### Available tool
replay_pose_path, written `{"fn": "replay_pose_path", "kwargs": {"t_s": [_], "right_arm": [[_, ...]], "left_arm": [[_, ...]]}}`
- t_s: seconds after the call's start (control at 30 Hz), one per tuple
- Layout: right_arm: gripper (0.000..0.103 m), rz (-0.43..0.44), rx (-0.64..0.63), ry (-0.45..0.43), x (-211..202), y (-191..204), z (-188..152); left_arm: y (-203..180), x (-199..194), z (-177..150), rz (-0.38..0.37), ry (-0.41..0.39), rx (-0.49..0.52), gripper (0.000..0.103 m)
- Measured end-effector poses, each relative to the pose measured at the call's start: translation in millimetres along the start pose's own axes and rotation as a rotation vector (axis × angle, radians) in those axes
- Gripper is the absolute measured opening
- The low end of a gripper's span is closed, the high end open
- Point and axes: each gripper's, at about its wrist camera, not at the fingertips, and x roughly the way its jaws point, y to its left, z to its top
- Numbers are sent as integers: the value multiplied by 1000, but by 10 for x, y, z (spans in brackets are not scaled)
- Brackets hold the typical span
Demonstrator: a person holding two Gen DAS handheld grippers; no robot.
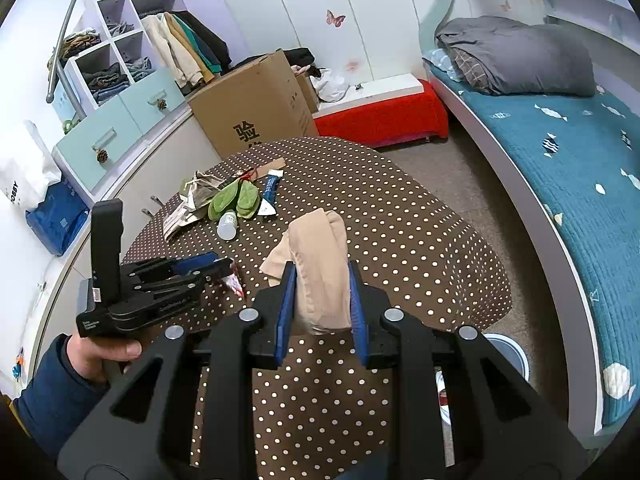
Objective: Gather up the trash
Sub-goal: 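Carry the red wrapper and beige cloth to the clear bin and release them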
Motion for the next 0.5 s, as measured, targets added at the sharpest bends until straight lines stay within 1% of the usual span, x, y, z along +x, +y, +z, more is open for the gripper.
{"fn": "replay_pose_path", "kwargs": {"t_s": [0.07, 0.1, 0.17, 0.23, 0.27, 0.33, 0.37, 0.4, 0.5], "right_arm": [[25, -2, 9, -1, -6, -39, -10], [25, -3, 17, -2, -11, -70, -17], [25, -8, 25, -1, -15, -116, -23], [25, -10, 30, 1, -27, -148, -33], [25, -11, 30, 1, -33, -156, -38], [25, -12, 31, 4, -38, -177, -43], [25, -12, 33, 4, -36, -183, -51], [25, -12, 35, 6, -29, -190, -53], [25, -10, 42, 9, 2, -208, -60]], "left_arm": [[-57, -31, -18, -1, -6, 9, 14], [-76, -47, -30, -6, -8, 10, 13], [-112, -78, -66, -11, -9, 14, 13], [-139, -99, -96, -10, -8, 20, 17], [-144, -116, -118, -19, -5, 22, 23], [-148, -193, -169, 5, -11, 26, 74], [-159, -246, -196, 25, -28, 27, 81], [-170, -312, -238, 17, -42, 28, 83], [-215, -325, -315, -10, -29, 23, 83]]}}
